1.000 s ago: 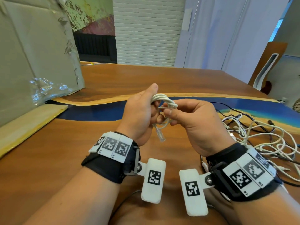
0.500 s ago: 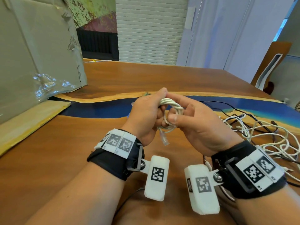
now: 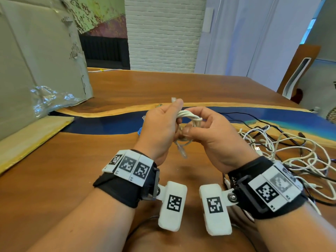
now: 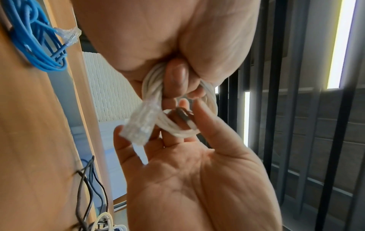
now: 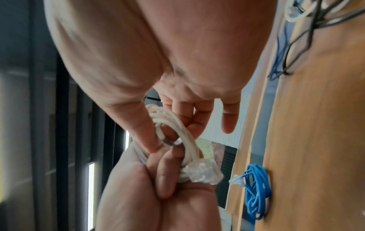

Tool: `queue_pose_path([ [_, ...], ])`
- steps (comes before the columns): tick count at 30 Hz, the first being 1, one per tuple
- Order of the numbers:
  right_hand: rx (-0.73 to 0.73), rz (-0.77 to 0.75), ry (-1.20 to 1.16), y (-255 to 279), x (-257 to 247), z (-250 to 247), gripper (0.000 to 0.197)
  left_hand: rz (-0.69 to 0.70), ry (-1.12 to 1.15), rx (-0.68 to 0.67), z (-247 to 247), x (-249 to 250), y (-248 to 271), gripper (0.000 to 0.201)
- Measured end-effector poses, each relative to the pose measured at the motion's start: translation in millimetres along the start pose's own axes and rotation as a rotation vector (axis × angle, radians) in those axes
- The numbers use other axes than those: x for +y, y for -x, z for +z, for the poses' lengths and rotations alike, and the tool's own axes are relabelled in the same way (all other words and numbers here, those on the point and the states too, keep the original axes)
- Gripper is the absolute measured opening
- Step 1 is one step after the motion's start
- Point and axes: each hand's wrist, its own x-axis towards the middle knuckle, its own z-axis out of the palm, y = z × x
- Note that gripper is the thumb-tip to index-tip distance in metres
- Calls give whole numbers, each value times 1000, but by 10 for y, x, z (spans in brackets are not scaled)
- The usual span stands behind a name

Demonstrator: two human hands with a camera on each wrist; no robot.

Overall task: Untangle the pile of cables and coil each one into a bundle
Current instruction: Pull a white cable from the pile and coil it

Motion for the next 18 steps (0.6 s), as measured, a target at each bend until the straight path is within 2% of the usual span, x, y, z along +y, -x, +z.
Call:
queue_pose_path([
  [4, -52, 6, -33, 11, -6, 11, 35, 37, -26, -13, 23, -10, 27, 48],
  [7, -45, -5, -54, 16, 2, -9, 42, 55, -33, -29, 1, -3, 22, 49],
  [10, 43, -20, -19, 4, 28, 4, 41, 89, -38, -37, -30, 6, 7, 48],
  [14, 189, -15, 143, 12, 18, 24, 36, 148, -32, -19, -86, -14, -31, 49],
  [18, 245, 36, 158, 20, 8, 39, 30, 157, -49, 6, -94, -41, -42, 47],
])
